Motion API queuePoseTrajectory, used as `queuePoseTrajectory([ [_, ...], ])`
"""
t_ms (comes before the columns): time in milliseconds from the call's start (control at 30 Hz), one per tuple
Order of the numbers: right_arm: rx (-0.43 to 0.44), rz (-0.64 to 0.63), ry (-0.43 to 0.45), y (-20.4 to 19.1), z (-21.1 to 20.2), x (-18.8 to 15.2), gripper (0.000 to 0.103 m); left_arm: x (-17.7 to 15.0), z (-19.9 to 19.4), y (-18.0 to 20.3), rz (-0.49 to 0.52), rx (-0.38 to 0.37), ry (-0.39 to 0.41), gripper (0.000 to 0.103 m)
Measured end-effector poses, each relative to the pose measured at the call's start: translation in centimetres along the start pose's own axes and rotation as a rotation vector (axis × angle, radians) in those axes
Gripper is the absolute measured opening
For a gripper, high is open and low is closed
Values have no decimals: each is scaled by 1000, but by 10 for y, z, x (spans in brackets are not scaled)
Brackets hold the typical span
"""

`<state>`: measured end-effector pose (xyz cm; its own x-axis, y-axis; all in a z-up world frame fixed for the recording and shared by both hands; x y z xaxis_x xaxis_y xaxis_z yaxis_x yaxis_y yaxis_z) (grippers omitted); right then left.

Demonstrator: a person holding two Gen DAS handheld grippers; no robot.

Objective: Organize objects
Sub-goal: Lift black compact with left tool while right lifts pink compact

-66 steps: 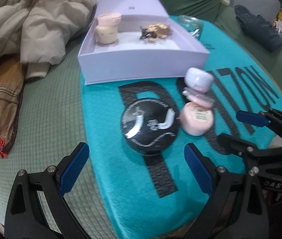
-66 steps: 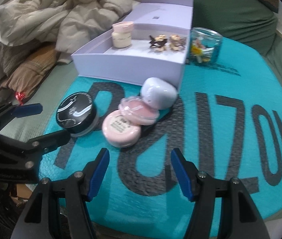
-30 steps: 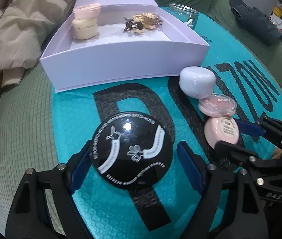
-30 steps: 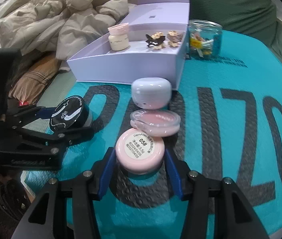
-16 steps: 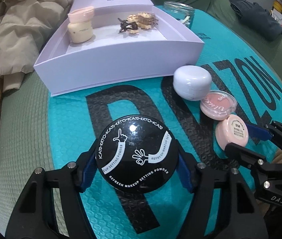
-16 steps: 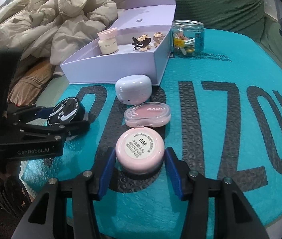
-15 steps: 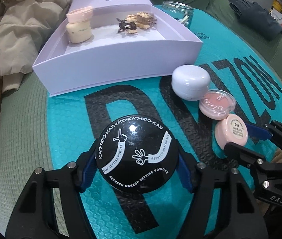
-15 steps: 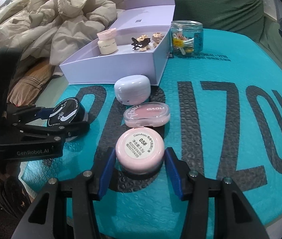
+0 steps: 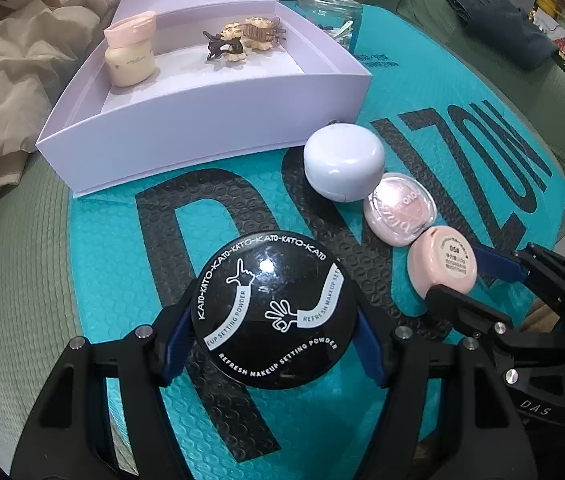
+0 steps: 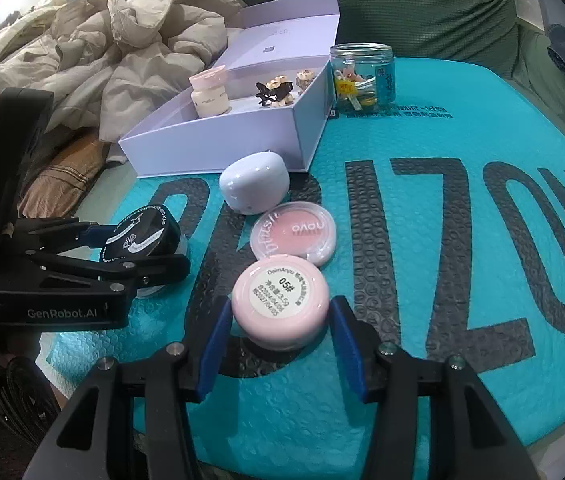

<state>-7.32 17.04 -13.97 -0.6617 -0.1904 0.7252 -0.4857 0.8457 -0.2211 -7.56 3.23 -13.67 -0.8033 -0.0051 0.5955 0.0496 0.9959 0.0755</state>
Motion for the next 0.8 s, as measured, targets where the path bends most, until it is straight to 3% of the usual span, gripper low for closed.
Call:
queuePoseTrajectory([
  [433,25,9,23,1,-15,1,51,13,-28,-6,-56,49,49,67],
  [600,-2,-28,45,-2,-27,7,51,21,-40,-1,-31,66,67,67],
  [633,-2,-39,48,-4,-29,9,50,23,-42,0,-24,68,70,67],
  [700,-1,-59,56,-6,-33,14,38,29,-48,2,-2,81,82,67],
  [800,-16,-96,55,-10,-35,20,37,36,-55,2,16,83,97,67],
])
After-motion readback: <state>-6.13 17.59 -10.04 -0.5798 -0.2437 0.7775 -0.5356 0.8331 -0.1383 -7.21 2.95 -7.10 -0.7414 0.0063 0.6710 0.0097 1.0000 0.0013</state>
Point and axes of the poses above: each gripper's, at about its wrist camera, not at the fingertips, and z roughly the way its jaws point, y to its right, x to its top, the point moved 5 cm from there along z, roughly the way its jaws point, and after that the axes turned 10 degrees about y, right-handed, at the moved point
